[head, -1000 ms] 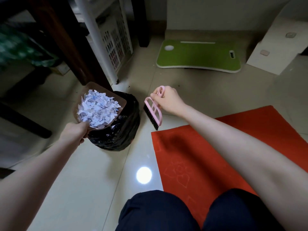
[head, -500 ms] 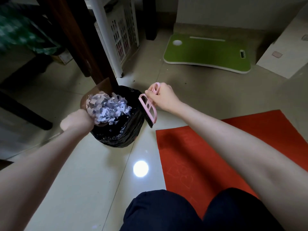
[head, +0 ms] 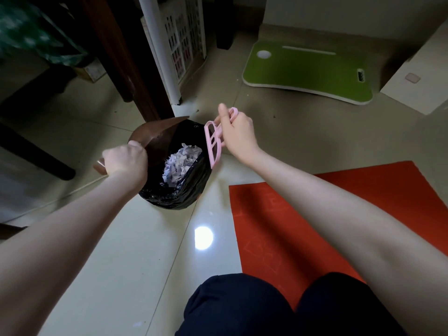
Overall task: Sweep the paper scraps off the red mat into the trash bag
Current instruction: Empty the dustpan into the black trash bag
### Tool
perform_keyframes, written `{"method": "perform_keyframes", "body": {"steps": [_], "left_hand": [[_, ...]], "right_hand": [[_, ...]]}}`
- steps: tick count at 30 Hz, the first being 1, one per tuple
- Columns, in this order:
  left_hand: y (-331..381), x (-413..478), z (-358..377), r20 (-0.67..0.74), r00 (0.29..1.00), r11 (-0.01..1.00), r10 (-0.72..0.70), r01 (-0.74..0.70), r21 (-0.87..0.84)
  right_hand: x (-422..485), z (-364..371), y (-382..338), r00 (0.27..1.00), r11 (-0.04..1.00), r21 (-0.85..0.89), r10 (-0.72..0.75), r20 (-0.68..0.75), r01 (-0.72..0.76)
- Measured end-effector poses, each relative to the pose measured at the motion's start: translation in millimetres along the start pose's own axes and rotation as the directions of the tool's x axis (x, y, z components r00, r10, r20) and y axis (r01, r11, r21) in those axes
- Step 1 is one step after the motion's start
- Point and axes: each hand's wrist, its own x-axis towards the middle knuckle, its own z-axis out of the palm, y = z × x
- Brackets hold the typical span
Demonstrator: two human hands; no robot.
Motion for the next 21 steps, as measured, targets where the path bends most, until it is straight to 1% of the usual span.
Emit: {"method": "perform_keyframes", "body": {"steps": [2,3,5,6,7,8,9,10,11,12,14,17,19,21], "left_hand": [[-0.5,-0.8,3.7,0.016,0.999,0.987,-0.049,0.051,-0.153],[-1.5,-0.8,5.3,0.04,0.995,0.963,-0.09,0.097,-0.251],[-4.3,0.5,10.1,0.146,0.977,0.88,-0.155,0.204,-0.429],[-5.9,1.9,14.3,0.218,0.96,0.814,-0.173,0.264,-0.517],[-6.6,3.4,18.9,0.291,0.939,0.717,-0.182,0.329,-0.614],[-5.5,3.9,24.0,0.374,0.91,0.582,-0.178,0.403,-0.706],[-3.2,3.3,29.1,0.456,0.877,0.433,-0.149,0.473,-0.767],[-0.5,2.7,33.9,0.52,0.847,0.312,-0.112,0.527,-0.791],[2.5,2.6,37.3,0.563,0.823,0.239,-0.075,0.563,-0.791],[5.8,2.2,39.2,0.594,0.804,0.201,-0.045,0.589,-0.783],[12.9,2.3,39.5,0.632,0.775,0.178,0.01,0.621,-0.764],[22.0,6.1,38.9,0.666,0.742,0.172,0.078,0.648,-0.742],[24.1,10.1,39.4,0.673,0.734,0.233,0.091,0.642,-0.731],[26.2,14.6,38.2,0.653,0.751,0.31,0.1,0.6,-0.737]], "right_hand": [[-0.8,1.8,-5.4,0.999,1.0,0.002,0.013,-0.052,-0.013],[-0.8,3.0,-7.6,0.997,1.0,-0.009,0.026,-0.069,-0.027],[-0.5,4.3,-10.7,0.993,0.994,-0.079,0.07,-0.098,-0.078],[0.7,4.9,-10.4,0.99,0.989,-0.106,0.088,-0.114,-0.1],[1.7,6.0,-10.1,0.988,0.989,-0.097,0.1,-0.122,-0.112],[2.9,7.0,-8.5,0.986,0.992,-0.062,0.102,-0.129,-0.11],[3.6,7.1,-6.3,0.985,0.995,-0.019,0.096,-0.141,-0.1],[4.6,7.1,-3.4,0.983,0.996,0.016,0.088,-0.159,-0.087],[5.0,6.9,-0.4,0.982,0.996,0.044,0.086,-0.171,-0.079],[4.6,6.4,2.2,0.981,0.994,0.078,0.088,-0.174,-0.075],[3.0,5.0,5.6,0.982,0.985,0.15,0.111,-0.153,-0.088],[-0.7,2.9,4.6,0.986,0.974,0.204,0.121,-0.111,-0.096],[-1.7,5.7,5.9,0.992,0.973,0.21,0.109,-0.068,-0.092],[-2.7,11.1,8.4,0.996,0.982,0.175,0.082,-0.034,-0.075]]}}
